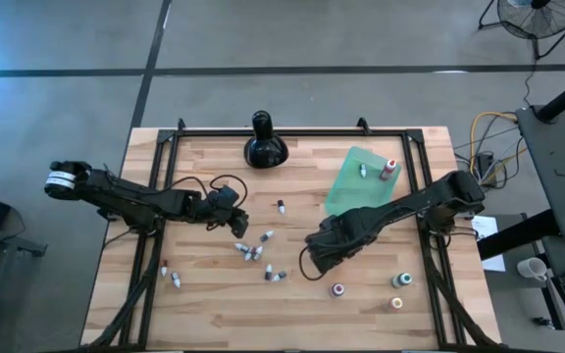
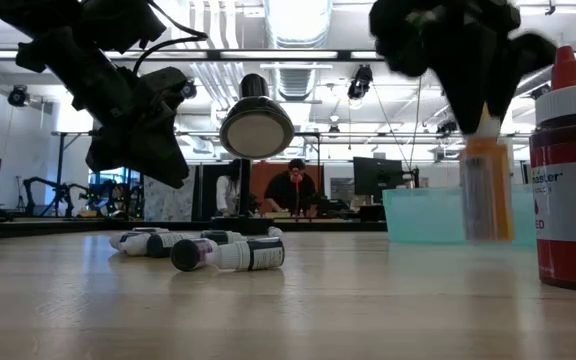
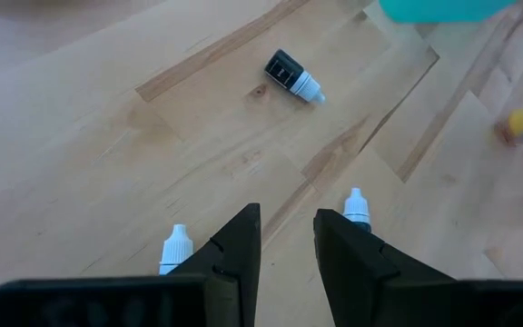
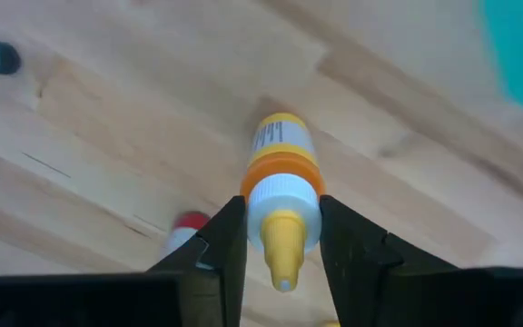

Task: Pick & Place food coloring
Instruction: Put the top large yellow food coloring bottle into the green bin

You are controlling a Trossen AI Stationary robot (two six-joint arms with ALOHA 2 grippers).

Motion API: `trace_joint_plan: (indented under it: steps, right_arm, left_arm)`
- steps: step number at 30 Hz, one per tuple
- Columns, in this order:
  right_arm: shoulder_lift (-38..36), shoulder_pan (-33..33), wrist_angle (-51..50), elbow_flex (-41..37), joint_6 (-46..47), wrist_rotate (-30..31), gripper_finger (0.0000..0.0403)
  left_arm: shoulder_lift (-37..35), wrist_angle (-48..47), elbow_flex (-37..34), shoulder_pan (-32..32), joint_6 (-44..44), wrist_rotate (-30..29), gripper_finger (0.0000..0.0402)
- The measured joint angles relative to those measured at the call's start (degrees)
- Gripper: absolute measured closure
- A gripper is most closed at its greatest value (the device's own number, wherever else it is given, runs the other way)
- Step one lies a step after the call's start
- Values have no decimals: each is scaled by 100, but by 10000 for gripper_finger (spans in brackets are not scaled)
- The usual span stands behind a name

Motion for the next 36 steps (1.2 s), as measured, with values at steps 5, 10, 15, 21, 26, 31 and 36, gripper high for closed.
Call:
trace_joint_plan:
  steps: [5,10,15,21,26,31,36]
  right_arm:
    - [-262,-9,-1430,770,38,518,298]
    - [-761,-208,-2257,1302,479,1408,297]
    - [-1485,-847,-2223,818,388,1721,297]
    - [-2167,-1822,-2192,-362,92,1714,297]
    - [-2712,-2670,-1321,-1407,-310,1509,297]
    - [-3026,-3469,-505,-2261,-588,1374,297]
    - [-3011,-4001,-399,-2722,-917,1246,296]
  left_arm:
    - [0,0,0,0,0,2,321]
    - [0,1,0,2,22,2,321]
    - [0,22,0,2,116,0,321]
    - [0,61,-2,2,112,-9,321]
    - [0,57,-2,2,92,-10,321]
    - [0,57,-2,2,94,-13,321]
    - [0,55,-2,2,98,-15,321]
